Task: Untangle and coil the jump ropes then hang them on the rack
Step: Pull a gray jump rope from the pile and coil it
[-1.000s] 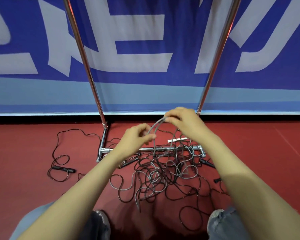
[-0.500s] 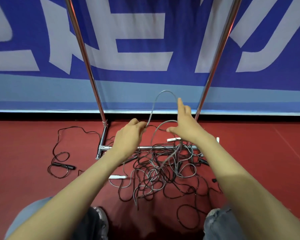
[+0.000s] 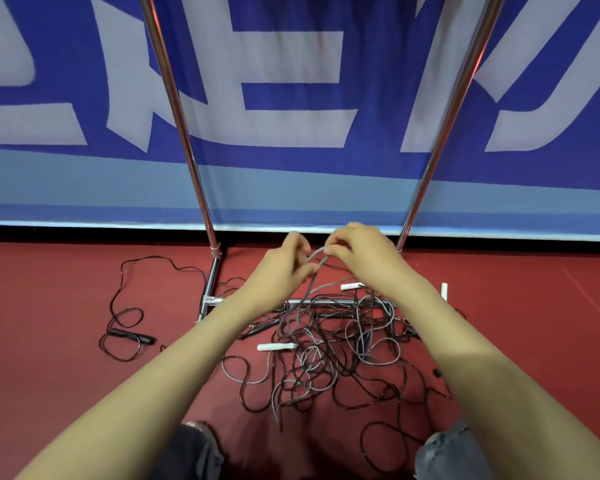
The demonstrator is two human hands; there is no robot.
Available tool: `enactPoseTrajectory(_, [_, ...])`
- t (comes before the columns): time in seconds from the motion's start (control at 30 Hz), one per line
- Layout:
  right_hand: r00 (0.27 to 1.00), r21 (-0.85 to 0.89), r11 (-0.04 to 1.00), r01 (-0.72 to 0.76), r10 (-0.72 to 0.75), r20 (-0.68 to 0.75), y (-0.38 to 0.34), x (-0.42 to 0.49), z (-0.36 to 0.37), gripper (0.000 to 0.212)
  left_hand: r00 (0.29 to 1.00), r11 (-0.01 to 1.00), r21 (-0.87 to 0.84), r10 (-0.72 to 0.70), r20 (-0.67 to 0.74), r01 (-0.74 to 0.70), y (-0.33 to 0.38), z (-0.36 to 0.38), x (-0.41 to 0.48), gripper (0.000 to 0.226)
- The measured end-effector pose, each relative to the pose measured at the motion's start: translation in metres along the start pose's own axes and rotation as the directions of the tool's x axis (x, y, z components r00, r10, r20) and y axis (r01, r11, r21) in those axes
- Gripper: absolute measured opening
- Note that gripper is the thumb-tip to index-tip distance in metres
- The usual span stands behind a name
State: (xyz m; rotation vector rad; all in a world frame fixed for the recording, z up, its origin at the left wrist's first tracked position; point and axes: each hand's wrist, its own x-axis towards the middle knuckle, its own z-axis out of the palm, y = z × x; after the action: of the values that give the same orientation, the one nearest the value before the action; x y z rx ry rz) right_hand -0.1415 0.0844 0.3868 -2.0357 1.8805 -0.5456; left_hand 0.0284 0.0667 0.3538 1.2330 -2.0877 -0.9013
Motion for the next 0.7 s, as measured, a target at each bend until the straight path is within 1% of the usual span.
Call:
enactPoseTrajectory(0.03, [0.999, -0.008, 1.0, 0.009, -0.009, -0.052, 0.003, 0.002, -0.002, 0.018, 0.996, 0.995, -0.063, -0.077, 0.052, 0.08, -0.007, 0.002, -0.001, 0.019])
enactPoseTrajectory(0.07, [0.993, 0.01, 1.0, 0.009, -0.008, -0.115, 0.006, 0.005, -0.005, 0.018, 0.981, 0.984, -0.091, -0.142, 0.133, 0.155, -0.015, 0.003, -0.002, 0.02])
enactPoseTrajectory(0.1, [0.983, 0.039, 0.999, 0.003, 0.005, -0.184, 0.011, 0.007, -0.009, 0.017, 0.955, 0.977, -0.053, -0.188, 0.227, 0.205, -0.024, 0.005, -0.004, 0.019])
enactPoseTrajectory(0.13, [0.969, 0.06, 0.998, -0.008, 0.022, -0.245, 0.016, 0.009, -0.014, 0.017, 0.927, 0.974, 0.029, -0.223, 0.302, 0.225, -0.036, 0.007, -0.006, 0.017])
enactPoseTrajectory(0.17, [0.96, 0.057, 0.998, -0.029, 0.044, -0.275, 0.022, 0.011, -0.017, 0.016, 0.909, 0.964, 0.122, -0.264, 0.323, 0.236, -0.045, 0.008, -0.008, 0.017])
enactPoseTrajectory(0.2, [0.965, 0.025, 0.998, -0.061, 0.065, -0.256, 0.028, 0.012, -0.019, 0.016, 0.911, 0.95, 0.17, -0.303, 0.281, 0.263, -0.054, 0.008, -0.008, 0.018])
enactPoseTrajectory(0.23, [0.979, -0.039, 0.994, -0.1, 0.091, -0.183, 0.033, 0.013, -0.018, 0.017, 0.922, 0.936, 0.164, -0.34, 0.186, 0.312, -0.058, 0.006, -0.007, 0.018])
enactPoseTrajectory(0.27, [0.99, -0.121, 0.984, -0.13, 0.121, -0.075, 0.036, 0.012, -0.015, 0.023, 0.934, 0.933, 0.108, -0.351, 0.062, 0.343, -0.06, 0.003, -0.006, 0.019])
enactPoseTrajectory(0.3, [0.989, -0.193, 0.971, -0.138, 0.146, 0.032, 0.036, 0.009, -0.011, 0.037, 0.939, 0.938, 0.048, -0.34, -0.05, 0.342, -0.057, -0.001, -0.004, 0.018])
enactPoseTrajectory(0.33, [0.981, -0.214, 0.968, -0.131, 0.158, 0.111, 0.036, 0.006, -0.007, 0.054, 0.945, 0.952, 0.025, -0.299, -0.131, 0.305, -0.054, -0.005, -0.002, 0.016])
enactPoseTrajectory(0.37, [0.976, -0.184, 0.976, -0.119, 0.149, 0.158, 0.032, 0.003, -0.003, 0.069, 0.958, 0.966, 0.073, -0.233, -0.169, 0.248, -0.048, -0.008, -0.001, 0.011])
enactPoseTrajectory(0.4, [0.978, -0.118, 0.988, -0.096, 0.116, 0.175, 0.027, 0.0, -0.001, 0.076, 0.973, 0.974, 0.146, -0.145, -0.179, 0.172, -0.042, -0.01, -0.001, 0.009])
enactPoseTrajectory(0.43, [0.98, -0.05, 0.996, -0.07, 0.078, 0.182, 0.022, -0.001, 0.002, 0.078, 0.983, 0.974, 0.207, -0.052, -0.177, 0.088, -0.034, -0.01, -0.002, 0.012])
enactPoseTrajectory(0.47, [0.981, 0.002, 0.999, -0.045, 0.044, 0.188, 0.017, -0.002, 0.005, 0.074, 0.985, 0.975, 0.222, 0.037, -0.169, 0.001, -0.027, -0.008, -0.002, 0.015])
enactPoseTrajectory(0.5, [0.98, 0.03, 0.999, -0.018, 0.012, 0.199, 0.013, -0.003, 0.008, 0.065, 0.98, 0.976, 0.201, 0.114, -0.165, -0.08, -0.02, -0.005, -0.003, 0.016])
enactPoseTrajectory(0.53, [0.978, 0.038, 0.999, 0.017, -0.025, 0.205, 0.01, -0.003, 0.01, 0.052, 0.969, 0.973, 0.175, 0.182, -0.168, -0.152, -0.014, -0.002, -0.004, 0.016])
enactPoseTrajectory(0.57, [0.98, 0.042, 0.998, 0.049, -0.056, 0.189, 0.008, -0.003, 0.011, 0.037, 0.96, 0.969, 0.155, 0.218, -0.176, -0.191, -0.009, 0.002, -0.004, 0.014])
enactPoseTrajectory(0.6, [0.986, 0.061, 0.996, 0.071, -0.08, 0.148, 0.006, -0.003, 0.009, 0.026, 0.958, 0.972, 0.128, 0.217, -0.189, -0.195, -0.005, 0.004, -0.003, 0.011])
enactPoseTrajectory(0.63, [0.992, 0.094, 0.992, 0.079, -0.088, 0.092, 0.005, -0.003, 0.006, 0.021, 0.964, 0.983, 0.081, 0.178, -0.195, -0.165, -0.002, 0.005, -0.002, 0.007])
enactPoseTrajectory(0.67, [0.996, 0.131, 0.988, 0.076, -0.081, 0.034, 0.005, -0.003, 0.002, 0.02, 0.977, 0.993, 0.013, 0.118, -0.175, -0.118, -0.002, 0.005, -0.001, 0.005])
enactPoseTrajectory(0.7, [0.998, 0.162, 0.984, 0.069, -0.068, -0.015, 0.004, -0.003, -0.003, 0.02, 0.993, 0.997, -0.053, 0.049, -0.11, -0.056, -0.004, 0.005, 0.0, 0.009])
